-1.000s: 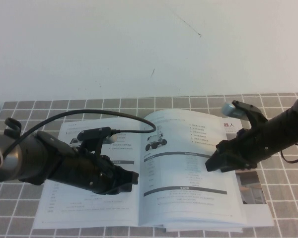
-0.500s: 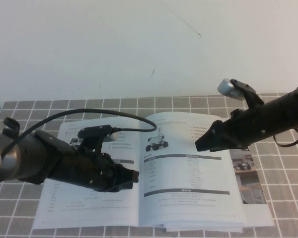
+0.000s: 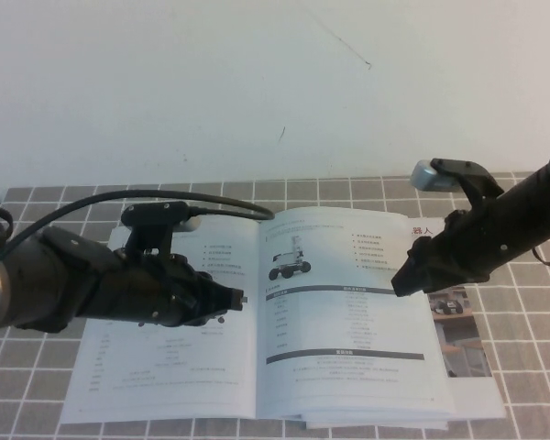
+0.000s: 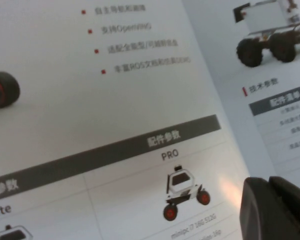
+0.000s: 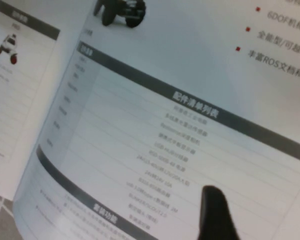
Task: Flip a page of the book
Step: Open the closed book
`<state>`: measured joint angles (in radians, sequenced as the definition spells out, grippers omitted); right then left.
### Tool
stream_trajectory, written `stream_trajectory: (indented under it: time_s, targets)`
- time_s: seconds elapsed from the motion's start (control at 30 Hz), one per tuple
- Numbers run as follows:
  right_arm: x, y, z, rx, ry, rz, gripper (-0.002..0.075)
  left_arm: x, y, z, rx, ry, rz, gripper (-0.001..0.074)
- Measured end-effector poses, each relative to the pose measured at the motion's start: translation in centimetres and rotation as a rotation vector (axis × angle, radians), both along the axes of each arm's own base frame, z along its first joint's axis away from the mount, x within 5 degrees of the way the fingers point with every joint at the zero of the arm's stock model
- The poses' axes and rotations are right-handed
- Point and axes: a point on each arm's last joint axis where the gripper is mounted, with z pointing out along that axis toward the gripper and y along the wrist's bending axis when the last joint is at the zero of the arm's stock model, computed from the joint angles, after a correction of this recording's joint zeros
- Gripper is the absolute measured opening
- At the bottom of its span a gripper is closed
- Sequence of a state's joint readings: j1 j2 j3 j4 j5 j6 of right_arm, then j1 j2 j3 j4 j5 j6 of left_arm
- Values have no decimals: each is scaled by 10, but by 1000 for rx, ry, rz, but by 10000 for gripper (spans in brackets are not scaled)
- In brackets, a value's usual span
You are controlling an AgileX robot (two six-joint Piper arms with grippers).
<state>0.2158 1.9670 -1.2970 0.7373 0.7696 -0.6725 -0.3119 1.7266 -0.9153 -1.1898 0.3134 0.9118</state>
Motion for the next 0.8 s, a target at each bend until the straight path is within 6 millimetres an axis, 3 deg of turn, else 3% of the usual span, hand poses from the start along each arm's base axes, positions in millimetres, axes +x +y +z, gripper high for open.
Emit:
stream_trajectory:
  time_s: [0.3, 0.8]
  targets:
    - [2, 1, -26, -8, 93, -36, 388, 6, 1, -29, 52, 58, 16, -4]
    - [1, -1, -36, -30, 146, -49, 388, 8, 2, -39, 65, 77, 32, -4]
